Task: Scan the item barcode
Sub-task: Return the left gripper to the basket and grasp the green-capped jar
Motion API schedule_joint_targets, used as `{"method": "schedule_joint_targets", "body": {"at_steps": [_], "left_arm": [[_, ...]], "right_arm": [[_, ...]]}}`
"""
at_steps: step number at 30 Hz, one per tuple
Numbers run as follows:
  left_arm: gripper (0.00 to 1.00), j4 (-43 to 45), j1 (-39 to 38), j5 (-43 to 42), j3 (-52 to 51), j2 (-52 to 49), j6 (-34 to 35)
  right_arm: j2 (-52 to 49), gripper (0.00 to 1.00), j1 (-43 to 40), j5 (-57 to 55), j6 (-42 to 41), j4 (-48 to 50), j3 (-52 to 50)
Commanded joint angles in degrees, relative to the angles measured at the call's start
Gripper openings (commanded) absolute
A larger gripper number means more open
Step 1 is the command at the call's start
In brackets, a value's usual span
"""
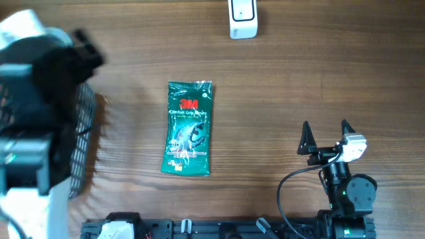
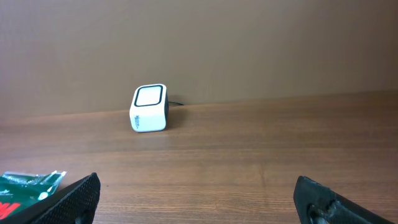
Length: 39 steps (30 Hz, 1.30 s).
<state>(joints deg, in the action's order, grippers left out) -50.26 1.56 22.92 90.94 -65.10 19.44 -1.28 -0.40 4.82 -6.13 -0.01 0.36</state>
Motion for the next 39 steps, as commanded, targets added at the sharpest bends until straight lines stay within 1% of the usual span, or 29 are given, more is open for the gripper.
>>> {"method": "schedule_joint_targets", "body": {"at_steps": [1, 3, 5, 6, 7, 9, 11, 18, 25, 31, 39], "left_arm": [[1.00, -2.91, 14.12, -3.04, 0.02, -0.98, 0.33], [1.00, -5.51, 20.79, -9.53, 0.02, -2.91, 0.33], [1.00, -9.05, 28.37, -20.24, 0.02, -6.64, 0.31], [1.00, -10.32, 30.75, -24.04, 0.02, -8.33, 0.28], [1.00, -11.78, 33.20, -28.30, 0.02, -10.43, -0.39], [1.00, -13.94, 35.56, -34.49, 0.02, -14.16, -5.05], [1.00, -16.00, 36.13, -35.21, 0.04, -18.12, -7.34], [1.00, -17.97, 36.15, -35.12, 0.02, -29.51, -7.48], [1.00, -17.97, 36.04, -35.12, -0.20, -37.35, -7.48], [1.00, -18.12, 35.93, -35.56, -0.35, -41.46, -7.48], [1.00, -16.90, 33.55, -35.76, -0.35, -43.60, -7.43]], "right_arm": [[-0.07, 1.00, 0.20, -0.52, 0.55, 0.15, -0.04], [-0.07, 1.00, 0.20, -0.52, 0.57, 0.15, -0.04], [-0.07, 1.00, 0.20, -0.52, 0.57, 0.15, -0.04], [-0.07, 1.00, 0.20, -0.52, 0.57, 0.15, -0.04], [-0.07, 1.00, 0.20, -0.52, 0.57, 0.15, -0.04], [-0.07, 1.00, 0.20, -0.52, 0.57, 0.15, -0.04], [-0.07, 1.00, 0.20, -0.52, 0.55, 0.15, -0.04], [-0.07, 1.00, 0.20, -0.52, 0.57, 0.15, -0.04], [-0.07, 1.00, 0.20, -0.52, 0.57, 0.15, -0.04], [-0.07, 1.00, 0.20, -0.52, 0.57, 0.15, -0.04], [-0.07, 1.00, 0.20, -0.52, 0.57, 0.15, -0.04]]}}
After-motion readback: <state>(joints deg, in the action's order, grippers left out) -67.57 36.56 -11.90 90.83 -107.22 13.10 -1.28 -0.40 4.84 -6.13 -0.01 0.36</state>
